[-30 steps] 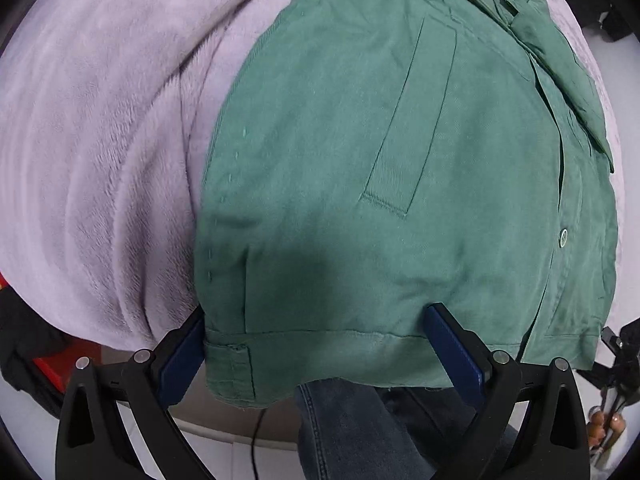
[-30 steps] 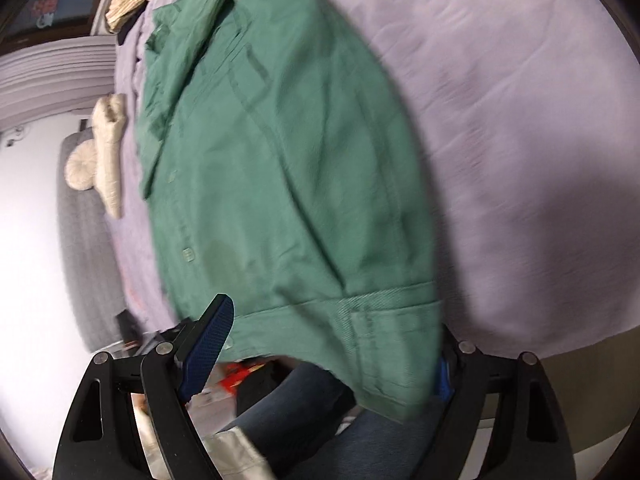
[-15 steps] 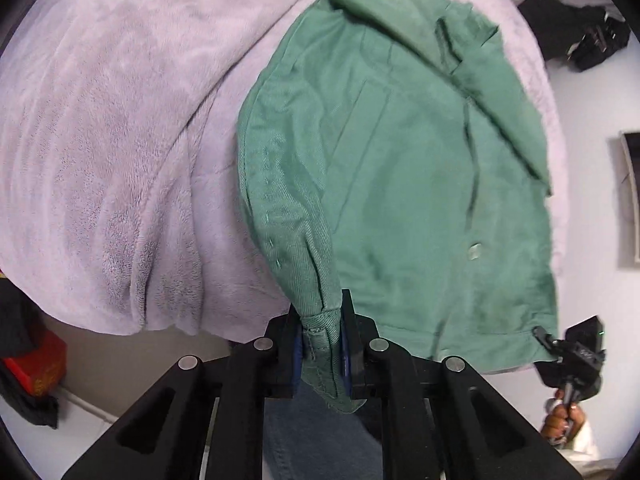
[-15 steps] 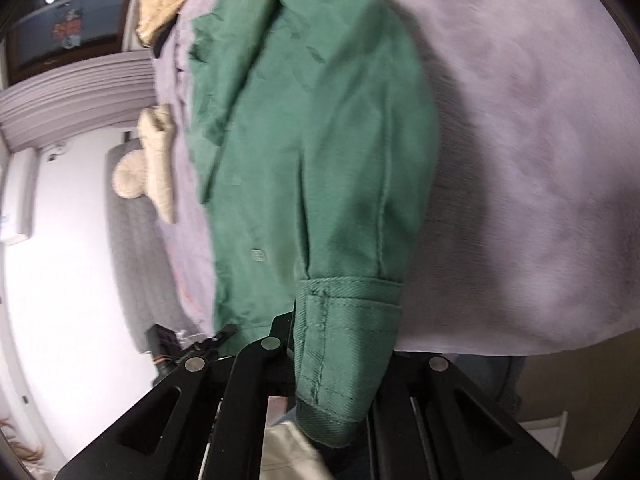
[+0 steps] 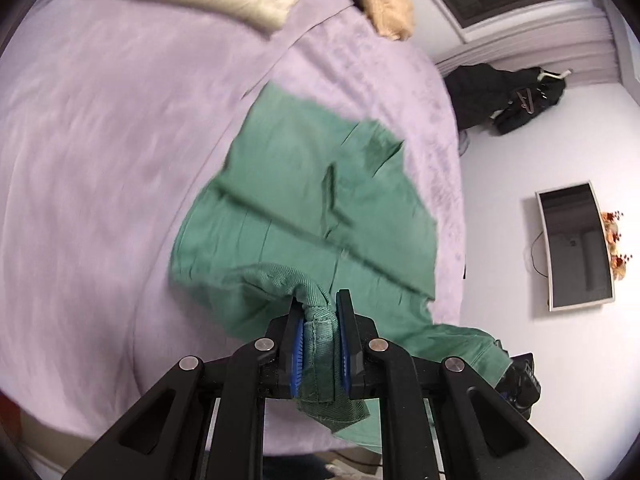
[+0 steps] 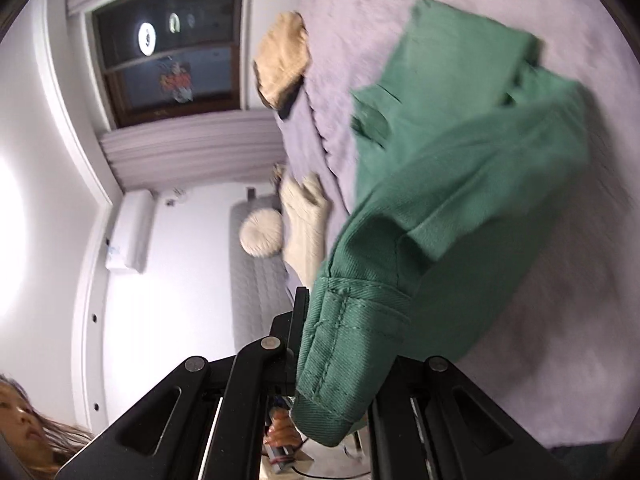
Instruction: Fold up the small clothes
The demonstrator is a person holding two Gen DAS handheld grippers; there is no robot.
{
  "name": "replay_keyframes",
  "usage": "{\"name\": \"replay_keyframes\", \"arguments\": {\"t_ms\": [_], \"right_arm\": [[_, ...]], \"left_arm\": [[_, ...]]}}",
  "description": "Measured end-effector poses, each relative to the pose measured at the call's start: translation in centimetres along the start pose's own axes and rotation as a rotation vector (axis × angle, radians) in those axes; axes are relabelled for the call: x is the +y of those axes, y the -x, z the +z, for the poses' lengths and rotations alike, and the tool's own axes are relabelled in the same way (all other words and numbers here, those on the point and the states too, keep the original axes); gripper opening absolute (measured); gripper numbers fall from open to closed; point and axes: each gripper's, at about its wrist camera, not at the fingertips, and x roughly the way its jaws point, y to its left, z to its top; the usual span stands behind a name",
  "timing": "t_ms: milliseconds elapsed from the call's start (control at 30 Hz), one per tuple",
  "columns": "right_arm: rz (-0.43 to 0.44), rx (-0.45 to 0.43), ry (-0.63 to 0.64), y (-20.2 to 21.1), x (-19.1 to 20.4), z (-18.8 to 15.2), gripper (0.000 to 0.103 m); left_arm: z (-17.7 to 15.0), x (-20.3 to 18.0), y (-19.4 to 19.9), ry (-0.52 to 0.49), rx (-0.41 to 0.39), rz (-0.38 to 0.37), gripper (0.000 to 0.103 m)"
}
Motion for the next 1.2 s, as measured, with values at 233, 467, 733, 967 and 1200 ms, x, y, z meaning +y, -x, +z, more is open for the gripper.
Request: {"name": "replay_keyframes", "arguments": {"t_ms": [233, 467, 733, 967, 1200], "right_arm": [[-0.031, -0.123, 0.048, -3.1, 3.6, 7.6, 0.007], [-0.182, -0.083, -0.028, -8.1, -1.0, 18.4, 0.007], [-0.334, -0.016, -0.161, -14.1, -9.3, 25.7, 0.009], [-0.349, -0.02, -0.143, -13.3, -8.4, 26.6, 0.057], [-0.544, 0.028, 0.231, -14.0, -0.7, 26.2, 0.068]], "left_arm": [[11.4, -3.4, -4.3, -0.131, -0.002, 0.015, 0.016], [18.5, -2.7, -13.5, -0.085, -0.051, 0.17, 0.016], [21.1, -1.3, -21.7, -0.065, 0.015, 0.365, 0.016], [21.8, -2.3, -18.4, -0.155, -0.135, 0.524, 0.101], [22.0, -5.2, -18.0, -0.29, -0.138, 0.548, 0.101]]}}
